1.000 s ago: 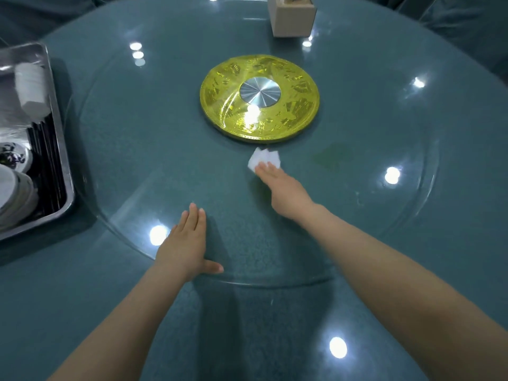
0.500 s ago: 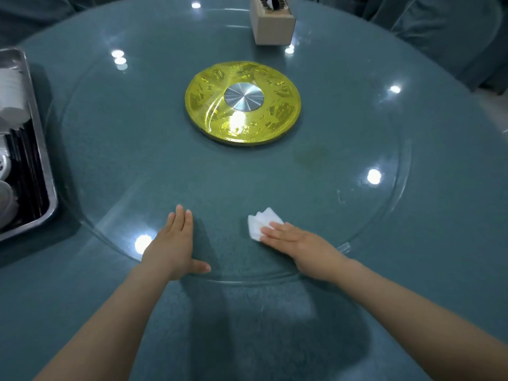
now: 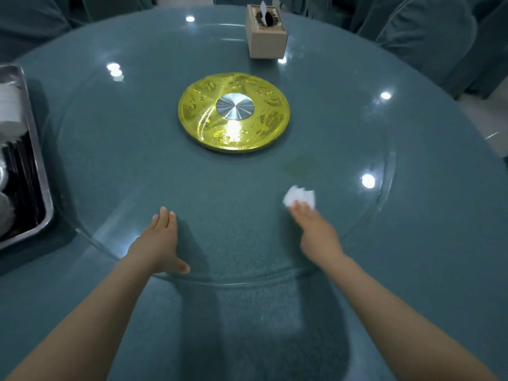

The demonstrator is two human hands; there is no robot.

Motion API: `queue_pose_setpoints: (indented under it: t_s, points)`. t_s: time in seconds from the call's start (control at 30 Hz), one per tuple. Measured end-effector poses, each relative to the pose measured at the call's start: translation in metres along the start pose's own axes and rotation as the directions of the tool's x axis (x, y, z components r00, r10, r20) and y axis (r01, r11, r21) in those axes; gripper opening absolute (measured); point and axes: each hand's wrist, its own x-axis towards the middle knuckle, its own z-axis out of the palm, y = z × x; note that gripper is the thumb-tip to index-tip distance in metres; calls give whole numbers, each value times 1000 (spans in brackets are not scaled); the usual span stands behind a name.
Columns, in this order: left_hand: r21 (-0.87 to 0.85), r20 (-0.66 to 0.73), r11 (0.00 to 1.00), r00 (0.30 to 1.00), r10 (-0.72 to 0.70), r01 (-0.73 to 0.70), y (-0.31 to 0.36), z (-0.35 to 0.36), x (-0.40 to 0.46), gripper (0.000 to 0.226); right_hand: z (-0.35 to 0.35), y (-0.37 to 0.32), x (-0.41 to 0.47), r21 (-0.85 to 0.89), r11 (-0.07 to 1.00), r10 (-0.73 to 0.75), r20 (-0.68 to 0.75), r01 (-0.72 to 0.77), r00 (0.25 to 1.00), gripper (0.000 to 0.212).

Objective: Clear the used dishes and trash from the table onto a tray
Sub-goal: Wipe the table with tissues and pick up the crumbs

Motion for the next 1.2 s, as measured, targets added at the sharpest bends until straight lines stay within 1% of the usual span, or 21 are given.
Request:
queue_pose_setpoints:
  t_s: [0.03,0.07,0.13,0.2,0.23,0.27,0.33,0.4,0.43,0.53,0.63,0.7,0.8,0.87,0.93,1.03,1.13,1.2]
  points:
    - [-3,-3,1000,1000,-9,9,-1,-4,-1,136,10,-16,-5,-16,995,-100,32,101,994,81]
    - [-14,-9,1000,1000,-21,21,-1,-7,-2,135,17,-27,-9,-20,987,-157,53,159,986,80]
    - [-72,-28,997,999,-33,31,6,-10,-4,134,17,-30,-10,-23,973,-227,91,230,970,80]
    - [-126,-65,992,998,-12,4,26,-7,-6,135,5,-18,-7,-60,948,-300,155,312,941,82]
    - [-142,-92,990,996,0,-13,38,-3,-8,135,-3,-8,-2,-89,946,-294,169,312,941,82]
    - [-152,-111,988,994,14,-31,52,2,-9,135,-13,6,3,-114,959,-241,154,259,958,83]
    - [-169,-122,985,992,12,-33,77,12,-9,135,-35,38,16,-139,989,-45,83,56,996,82]
    - [-163,-114,987,993,-25,6,91,16,-5,137,-54,66,31,-134,981,149,52,-141,987,78]
    - [-154,-107,988,994,-36,19,93,16,-2,138,-59,73,40,-126,971,211,49,-204,976,75]
    - [-141,-94,989,995,-46,32,90,16,-1,138,-58,65,75,-111,956,274,25,-270,961,66]
    - [-127,-102,992,994,-43,29,88,19,-2,137,-50,42,113,-60,962,265,-14,-265,964,67]
    - [-120,-96,992,994,-47,36,89,19,0,138,-46,23,135,-8,980,198,-18,-198,980,65]
    - [-112,-80,993,995,-58,49,90,17,3,139,-32,-19,150,28,1000,4,14,-4,1000,68]
    - [-101,-77,994,995,-58,50,89,17,3,139,-18,-39,144,11,992,-127,23,127,992,72]
    - [-99,-74,994,996,-56,49,86,16,2,138,-11,-43,128,40,975,-221,42,219,974,75]
    - [-84,-60,995,997,-57,52,77,12,3,138,-5,-36,88,102,941,-333,105,323,937,80]
    - [-24,-56,999,997,-49,48,69,8,3,137,6,-34,39,117,875,-484,169,471,858,79]
    - [4,-55,999,997,-49,49,63,5,2,137,7,-28,17,147,834,-552,211,532,807,79]
